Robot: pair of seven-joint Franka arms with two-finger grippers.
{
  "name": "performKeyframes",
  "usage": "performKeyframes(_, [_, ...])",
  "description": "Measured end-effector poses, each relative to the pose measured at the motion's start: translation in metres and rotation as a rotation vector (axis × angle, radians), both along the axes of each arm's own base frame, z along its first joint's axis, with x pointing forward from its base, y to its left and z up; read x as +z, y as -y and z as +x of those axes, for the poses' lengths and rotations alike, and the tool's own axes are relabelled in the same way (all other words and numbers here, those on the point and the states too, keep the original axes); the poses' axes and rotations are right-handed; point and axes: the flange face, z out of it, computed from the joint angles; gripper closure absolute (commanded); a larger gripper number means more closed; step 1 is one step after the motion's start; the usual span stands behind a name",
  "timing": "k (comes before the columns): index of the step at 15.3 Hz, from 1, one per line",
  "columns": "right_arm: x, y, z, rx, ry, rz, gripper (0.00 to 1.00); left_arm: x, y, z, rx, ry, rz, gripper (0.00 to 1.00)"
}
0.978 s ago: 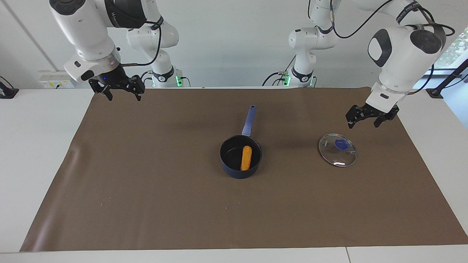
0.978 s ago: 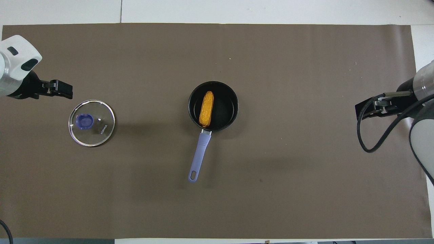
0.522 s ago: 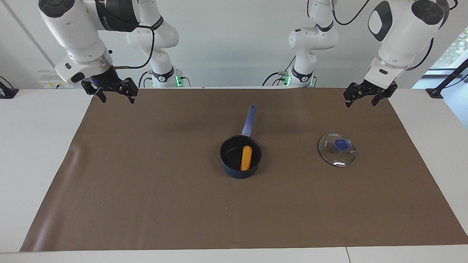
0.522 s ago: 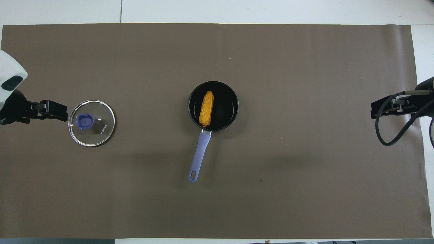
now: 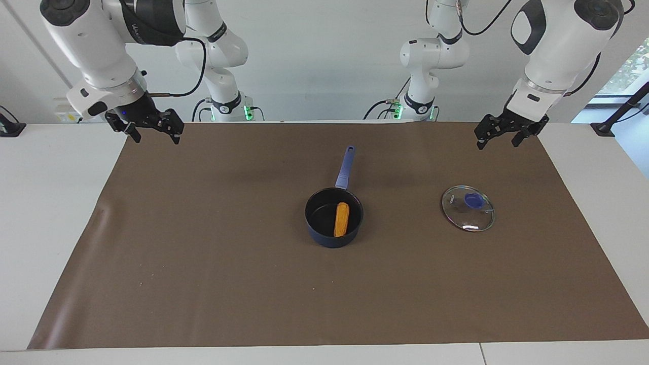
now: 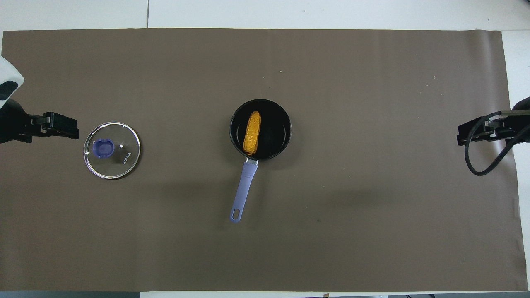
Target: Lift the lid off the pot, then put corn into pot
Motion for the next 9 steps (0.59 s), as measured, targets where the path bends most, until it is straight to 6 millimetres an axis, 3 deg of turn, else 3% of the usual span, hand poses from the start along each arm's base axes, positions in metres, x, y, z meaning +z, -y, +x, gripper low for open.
performKeyframes(9, [0.0039,0.0033,-0.0004,-0.007,0.011,0.006,0.00,-0.0002,0.0004,-0.0002,-0.016,-0.005,-0.036,0.00])
